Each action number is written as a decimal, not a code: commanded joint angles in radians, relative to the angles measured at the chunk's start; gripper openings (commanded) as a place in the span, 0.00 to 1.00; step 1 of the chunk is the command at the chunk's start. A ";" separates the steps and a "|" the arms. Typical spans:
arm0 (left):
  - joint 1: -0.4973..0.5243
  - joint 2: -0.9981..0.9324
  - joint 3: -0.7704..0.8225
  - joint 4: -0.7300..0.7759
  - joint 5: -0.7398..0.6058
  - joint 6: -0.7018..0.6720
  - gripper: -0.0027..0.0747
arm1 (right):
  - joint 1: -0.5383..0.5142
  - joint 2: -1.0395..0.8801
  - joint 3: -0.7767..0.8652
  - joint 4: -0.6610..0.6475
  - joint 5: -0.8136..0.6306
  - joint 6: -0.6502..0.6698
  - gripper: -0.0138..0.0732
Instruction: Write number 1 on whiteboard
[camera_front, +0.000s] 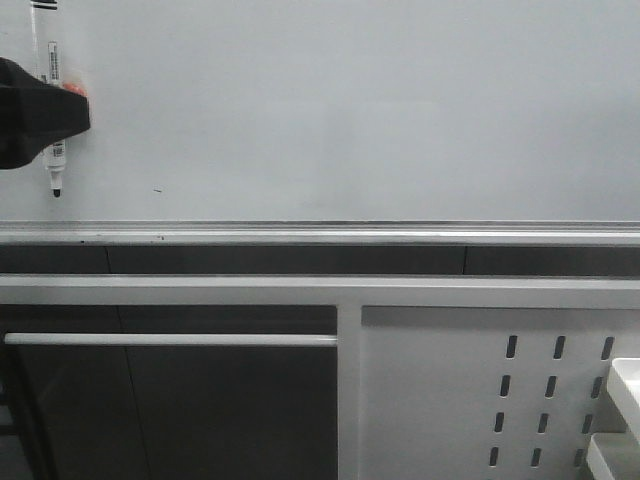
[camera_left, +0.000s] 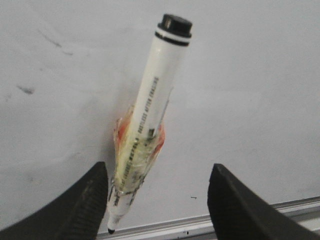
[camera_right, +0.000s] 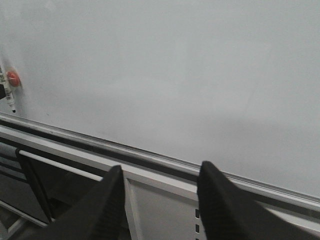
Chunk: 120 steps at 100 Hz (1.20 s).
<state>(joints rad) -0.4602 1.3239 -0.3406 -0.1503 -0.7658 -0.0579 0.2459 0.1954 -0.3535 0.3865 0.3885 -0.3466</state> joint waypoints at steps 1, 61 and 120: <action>0.014 -0.002 -0.042 -0.006 -0.079 0.006 0.52 | 0.003 0.013 -0.037 0.011 -0.072 -0.010 0.51; 0.061 0.058 -0.119 0.078 0.024 0.006 0.44 | 0.003 0.013 -0.037 0.014 -0.071 -0.010 0.51; 0.061 0.078 -0.131 0.075 0.049 0.008 0.06 | 0.003 0.013 -0.037 0.019 -0.071 -0.010 0.51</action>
<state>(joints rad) -0.4013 1.4258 -0.4441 -0.0731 -0.6417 -0.0481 0.2459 0.1954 -0.3535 0.3920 0.3909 -0.3466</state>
